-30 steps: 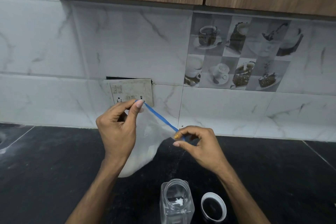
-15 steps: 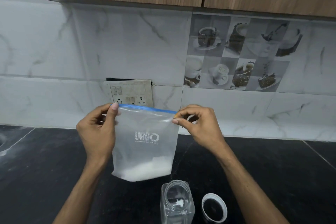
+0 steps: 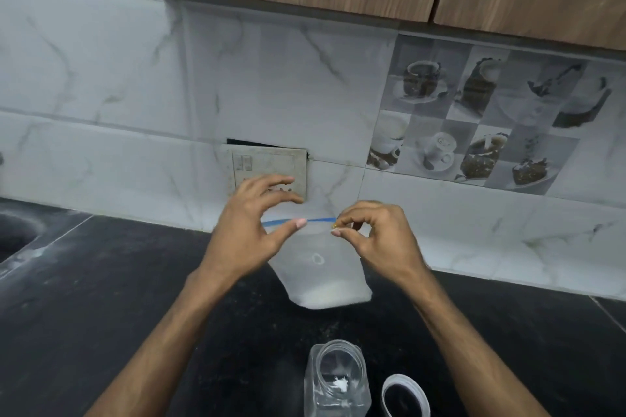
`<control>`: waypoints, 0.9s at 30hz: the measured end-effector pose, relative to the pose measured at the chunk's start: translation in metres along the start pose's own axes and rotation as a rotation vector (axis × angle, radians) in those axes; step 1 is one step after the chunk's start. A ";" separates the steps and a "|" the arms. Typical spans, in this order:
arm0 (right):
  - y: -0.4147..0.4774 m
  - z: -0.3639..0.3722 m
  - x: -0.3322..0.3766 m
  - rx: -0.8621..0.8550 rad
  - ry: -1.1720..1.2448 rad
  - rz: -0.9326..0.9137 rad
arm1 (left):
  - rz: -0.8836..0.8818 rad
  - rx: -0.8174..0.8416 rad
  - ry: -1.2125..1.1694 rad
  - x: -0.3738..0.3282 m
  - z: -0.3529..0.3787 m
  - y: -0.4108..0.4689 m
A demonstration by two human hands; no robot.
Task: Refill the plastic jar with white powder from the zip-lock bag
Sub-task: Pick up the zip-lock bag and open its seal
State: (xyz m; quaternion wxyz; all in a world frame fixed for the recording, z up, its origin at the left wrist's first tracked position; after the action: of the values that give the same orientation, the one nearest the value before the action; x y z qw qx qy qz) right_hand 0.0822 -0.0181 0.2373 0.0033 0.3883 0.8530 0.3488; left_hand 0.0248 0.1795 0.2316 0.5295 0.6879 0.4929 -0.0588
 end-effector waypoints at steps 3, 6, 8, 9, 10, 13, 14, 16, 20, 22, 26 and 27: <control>-0.007 -0.001 -0.004 -0.032 0.024 0.036 | 0.000 0.127 0.032 0.006 0.015 0.002; -0.013 0.001 -0.001 0.016 0.005 0.034 | -0.019 0.221 -0.011 0.004 0.026 0.002; -0.016 -0.001 0.001 -0.005 0.040 0.046 | 0.000 0.259 -0.038 -0.001 0.030 0.003; -0.017 -0.004 0.000 -0.028 0.059 0.061 | 0.020 0.271 -0.048 -0.004 0.032 0.003; -0.018 -0.007 0.000 -0.050 0.083 0.080 | 0.040 0.276 -0.058 -0.008 0.032 0.003; -0.021 -0.015 0.001 -0.091 0.167 0.114 | 0.089 0.240 -0.041 -0.019 0.029 0.004; -0.021 -0.017 0.001 -0.101 0.190 0.122 | 0.098 0.231 -0.030 -0.021 0.028 0.004; -0.023 -0.021 0.000 -0.120 0.230 0.134 | 0.089 0.233 0.002 -0.022 0.028 0.006; -0.034 -0.023 -0.014 -0.127 0.339 0.195 | 0.063 0.215 0.043 -0.029 0.028 0.005; -0.048 -0.013 -0.035 -0.039 0.413 0.302 | 0.079 0.181 0.063 -0.036 0.027 0.005; -0.088 0.032 -0.066 0.227 0.560 0.463 | 0.119 0.121 0.111 -0.049 0.019 0.010; -0.097 0.042 -0.068 0.244 0.599 0.487 | 0.128 0.120 0.129 -0.052 0.018 0.012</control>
State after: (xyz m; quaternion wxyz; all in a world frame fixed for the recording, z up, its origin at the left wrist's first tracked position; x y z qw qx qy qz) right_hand 0.0773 -0.0822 0.1292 -0.3745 0.4577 0.7343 0.3332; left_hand 0.0150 0.1342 0.2632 0.4573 0.7507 0.4767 -0.0098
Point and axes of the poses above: each hand's wrist, its own y-axis towards the middle knuckle, its own z-axis out of the palm, x = y × z, the point moved 5 cm from there along y, towards the middle knuckle, and after that the axes turned 14 degrees about -y, right-handed, at the moved point
